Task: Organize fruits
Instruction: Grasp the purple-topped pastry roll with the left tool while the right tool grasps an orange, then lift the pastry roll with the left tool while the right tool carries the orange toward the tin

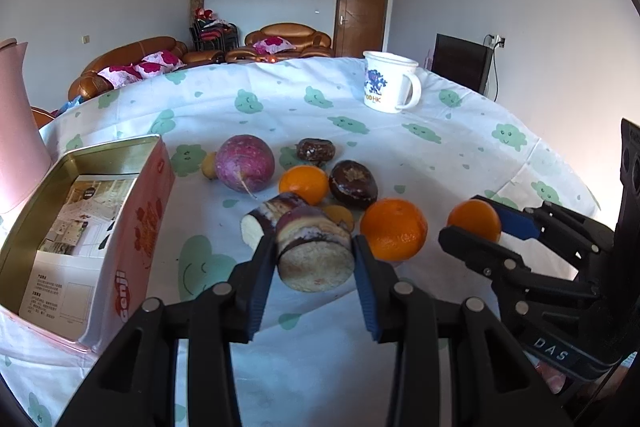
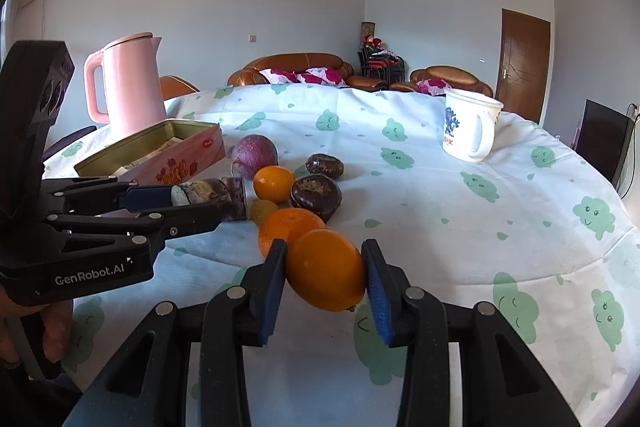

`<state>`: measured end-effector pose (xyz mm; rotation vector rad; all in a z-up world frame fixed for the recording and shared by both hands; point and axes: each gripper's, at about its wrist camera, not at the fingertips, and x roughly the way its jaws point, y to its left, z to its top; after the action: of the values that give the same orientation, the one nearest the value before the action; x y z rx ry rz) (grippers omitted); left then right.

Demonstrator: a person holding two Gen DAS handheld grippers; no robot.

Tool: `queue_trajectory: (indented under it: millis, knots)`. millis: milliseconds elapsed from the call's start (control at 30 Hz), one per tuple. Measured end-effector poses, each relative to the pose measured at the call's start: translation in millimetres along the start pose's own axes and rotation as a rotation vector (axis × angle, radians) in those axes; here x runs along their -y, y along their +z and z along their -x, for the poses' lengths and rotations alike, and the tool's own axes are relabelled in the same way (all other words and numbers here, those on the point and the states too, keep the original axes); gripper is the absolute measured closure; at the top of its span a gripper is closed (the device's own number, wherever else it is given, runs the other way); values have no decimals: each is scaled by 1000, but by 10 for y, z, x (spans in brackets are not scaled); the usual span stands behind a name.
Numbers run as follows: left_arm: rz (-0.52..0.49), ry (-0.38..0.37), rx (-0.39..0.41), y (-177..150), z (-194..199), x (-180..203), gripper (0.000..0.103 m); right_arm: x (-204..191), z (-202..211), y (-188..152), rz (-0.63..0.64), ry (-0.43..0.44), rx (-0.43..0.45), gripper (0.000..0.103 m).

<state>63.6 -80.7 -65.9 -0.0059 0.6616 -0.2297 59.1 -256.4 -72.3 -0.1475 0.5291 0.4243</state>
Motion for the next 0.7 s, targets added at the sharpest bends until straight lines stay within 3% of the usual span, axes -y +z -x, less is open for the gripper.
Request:
queue_trajectory:
  millis: [700]
  knots:
    - [0, 39, 117, -2, 323, -105, 63, -257, 134, 204, 54, 57, 85, 63]
